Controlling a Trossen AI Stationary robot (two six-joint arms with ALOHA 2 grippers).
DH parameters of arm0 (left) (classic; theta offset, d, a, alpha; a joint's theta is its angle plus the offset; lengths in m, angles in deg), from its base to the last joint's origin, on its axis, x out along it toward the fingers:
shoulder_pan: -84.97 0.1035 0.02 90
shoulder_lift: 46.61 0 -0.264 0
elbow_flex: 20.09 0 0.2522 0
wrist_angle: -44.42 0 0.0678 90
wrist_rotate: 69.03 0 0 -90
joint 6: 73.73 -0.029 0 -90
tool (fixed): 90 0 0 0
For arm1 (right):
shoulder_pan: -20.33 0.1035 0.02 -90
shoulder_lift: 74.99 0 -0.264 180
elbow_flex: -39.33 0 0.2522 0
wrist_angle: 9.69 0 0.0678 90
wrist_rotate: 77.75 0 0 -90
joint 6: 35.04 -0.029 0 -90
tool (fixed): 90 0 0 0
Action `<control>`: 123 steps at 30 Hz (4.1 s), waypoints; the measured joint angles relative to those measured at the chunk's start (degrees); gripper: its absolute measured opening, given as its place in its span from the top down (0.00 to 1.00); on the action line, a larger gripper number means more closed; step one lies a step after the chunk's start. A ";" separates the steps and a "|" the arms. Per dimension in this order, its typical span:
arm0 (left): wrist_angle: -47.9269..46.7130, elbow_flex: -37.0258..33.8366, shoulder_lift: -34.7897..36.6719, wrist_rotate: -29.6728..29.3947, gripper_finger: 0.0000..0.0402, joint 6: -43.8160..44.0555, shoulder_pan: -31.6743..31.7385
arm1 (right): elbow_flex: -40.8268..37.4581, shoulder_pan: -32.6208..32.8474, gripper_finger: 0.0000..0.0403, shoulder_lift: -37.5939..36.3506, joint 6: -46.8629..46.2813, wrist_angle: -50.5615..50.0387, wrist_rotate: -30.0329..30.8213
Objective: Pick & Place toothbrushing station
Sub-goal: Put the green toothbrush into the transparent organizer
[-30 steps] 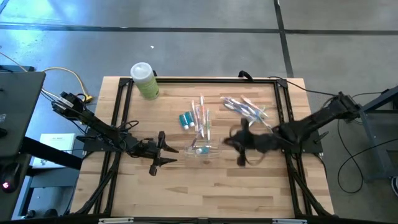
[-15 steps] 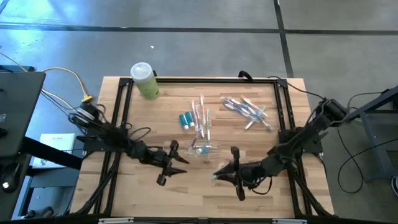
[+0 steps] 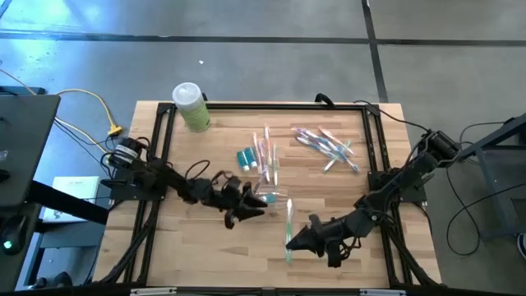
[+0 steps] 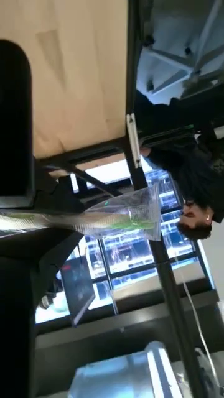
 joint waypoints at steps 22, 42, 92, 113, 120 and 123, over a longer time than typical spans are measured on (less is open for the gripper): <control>-6.54 8.72 -1.84 9.72 0.61 12.21 2.84 | 7.07 -2.26 0.93 13.05 16.50 -2.80 7.86; -7.46 8.68 -1.84 9.35 0.62 8.09 2.00 | 7.23 -5.67 0.93 12.96 7.88 -5.71 9.05; -9.50 8.66 -1.81 -19.82 0.96 -51.18 -8.84 | 6.51 4.08 0.53 6.43 -67.79 -16.00 39.36; -12.74 8.68 -1.76 -27.63 0.96 -50.17 -9.13 | 6.54 -10.85 0.54 7.43 -69.21 -10.32 11.93; -13.34 8.68 -1.75 -27.64 0.90 -51.81 -8.93 | 6.54 -10.83 0.78 7.43 -69.03 -11.64 12.28; -13.32 8.68 -1.75 -27.85 0.84 -51.89 -8.88 | 6.54 -10.81 0.94 7.43 -68.58 -12.54 12.17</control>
